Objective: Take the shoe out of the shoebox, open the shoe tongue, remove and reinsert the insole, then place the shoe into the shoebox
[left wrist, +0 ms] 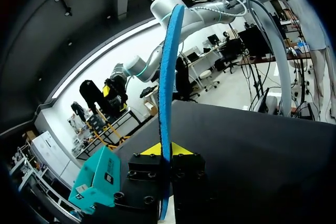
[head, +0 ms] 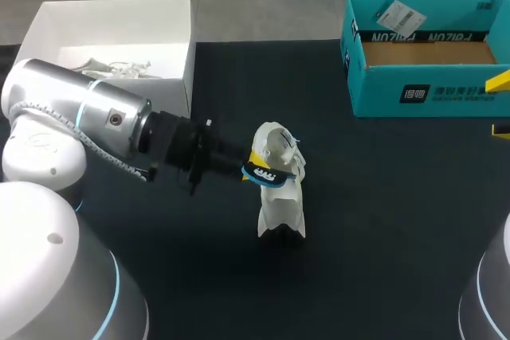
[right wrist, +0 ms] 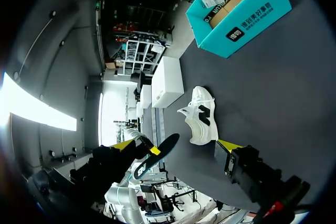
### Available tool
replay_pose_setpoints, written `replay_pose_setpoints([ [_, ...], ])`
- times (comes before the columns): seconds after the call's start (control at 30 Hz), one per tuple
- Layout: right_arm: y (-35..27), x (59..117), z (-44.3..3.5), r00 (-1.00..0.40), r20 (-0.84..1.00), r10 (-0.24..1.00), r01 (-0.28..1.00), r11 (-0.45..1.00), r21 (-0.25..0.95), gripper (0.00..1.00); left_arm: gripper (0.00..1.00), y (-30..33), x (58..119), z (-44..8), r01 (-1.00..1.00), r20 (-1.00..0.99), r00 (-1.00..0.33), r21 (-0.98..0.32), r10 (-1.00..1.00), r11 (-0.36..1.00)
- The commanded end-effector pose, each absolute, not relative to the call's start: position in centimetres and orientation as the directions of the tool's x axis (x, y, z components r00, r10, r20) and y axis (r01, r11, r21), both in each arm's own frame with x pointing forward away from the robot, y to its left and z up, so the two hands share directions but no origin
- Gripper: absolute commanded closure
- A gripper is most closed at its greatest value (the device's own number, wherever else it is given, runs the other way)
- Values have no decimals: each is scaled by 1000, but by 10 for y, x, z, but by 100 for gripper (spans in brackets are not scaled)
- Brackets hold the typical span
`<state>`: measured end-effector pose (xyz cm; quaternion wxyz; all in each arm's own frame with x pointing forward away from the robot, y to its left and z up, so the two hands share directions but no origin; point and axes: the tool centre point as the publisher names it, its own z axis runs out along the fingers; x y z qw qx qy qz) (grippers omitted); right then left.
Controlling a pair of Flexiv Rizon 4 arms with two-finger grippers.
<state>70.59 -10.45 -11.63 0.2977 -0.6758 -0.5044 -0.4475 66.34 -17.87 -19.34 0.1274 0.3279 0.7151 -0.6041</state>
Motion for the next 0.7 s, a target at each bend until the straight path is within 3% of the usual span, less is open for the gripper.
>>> replay_pose_setpoints([
  [0.03,-104,704,-116,94,904,417,947,-317,48,0,100,-186,672,-208,656,-630,-724,-755,282,0],
  [0.7,-104,704,-116,94,904,417,947,-317,48,0,100,-196,708,-269,631,-587,-752,-772,301,71],
])
